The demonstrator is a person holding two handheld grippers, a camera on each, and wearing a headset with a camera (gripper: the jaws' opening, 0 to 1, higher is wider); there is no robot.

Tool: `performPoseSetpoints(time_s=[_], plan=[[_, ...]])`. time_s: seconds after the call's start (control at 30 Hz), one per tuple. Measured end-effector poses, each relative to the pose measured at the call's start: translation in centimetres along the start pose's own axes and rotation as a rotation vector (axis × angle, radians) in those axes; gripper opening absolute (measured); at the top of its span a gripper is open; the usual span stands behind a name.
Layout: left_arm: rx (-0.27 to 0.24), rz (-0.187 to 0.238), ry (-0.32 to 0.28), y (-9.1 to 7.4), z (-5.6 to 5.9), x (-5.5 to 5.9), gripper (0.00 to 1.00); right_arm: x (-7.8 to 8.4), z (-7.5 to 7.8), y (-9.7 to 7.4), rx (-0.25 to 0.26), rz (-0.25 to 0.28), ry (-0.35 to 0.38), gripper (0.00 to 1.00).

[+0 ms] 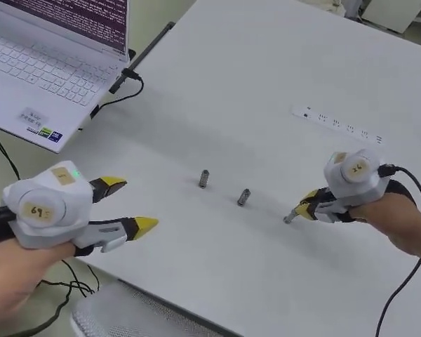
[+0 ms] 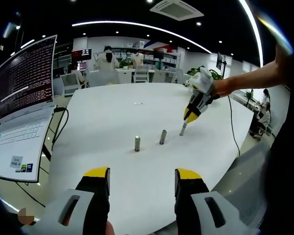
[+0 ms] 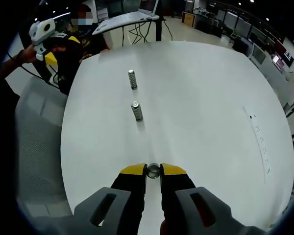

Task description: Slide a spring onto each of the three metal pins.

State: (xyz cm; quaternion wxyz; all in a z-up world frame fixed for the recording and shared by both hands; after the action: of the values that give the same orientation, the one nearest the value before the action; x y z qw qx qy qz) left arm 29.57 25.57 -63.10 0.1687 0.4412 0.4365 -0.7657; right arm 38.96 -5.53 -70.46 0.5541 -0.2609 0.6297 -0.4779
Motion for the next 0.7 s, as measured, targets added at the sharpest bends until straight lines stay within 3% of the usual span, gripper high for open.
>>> performPoseSetpoints(time_s=[0.27,0.7], plan=[[-0.01,0.011,0.005,-0.1,-0.4,-0.7,0.48,0.7,-0.3,1.4,0.001,-0.002,0.015,0.08],[-0.011,0.016,-0.001,0.0,-0.4,-0.9,0.47,1.0,-0.8,2.9,0.008,-0.015,0.006,0.09]])
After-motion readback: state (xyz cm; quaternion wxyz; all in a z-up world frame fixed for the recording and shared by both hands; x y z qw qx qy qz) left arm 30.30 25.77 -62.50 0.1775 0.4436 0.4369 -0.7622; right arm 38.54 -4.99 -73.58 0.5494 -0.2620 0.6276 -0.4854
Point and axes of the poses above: the centre of the closed fingertips' face, and the gripper's own axes: y roughly forward along the fingers, z roughly to its right, x roughly out of its underside, the point moved 3 cm from there along -y, roughly backward along the fingers, and after that the axes turned 11 degrees about -y, right-handed, at the moved point
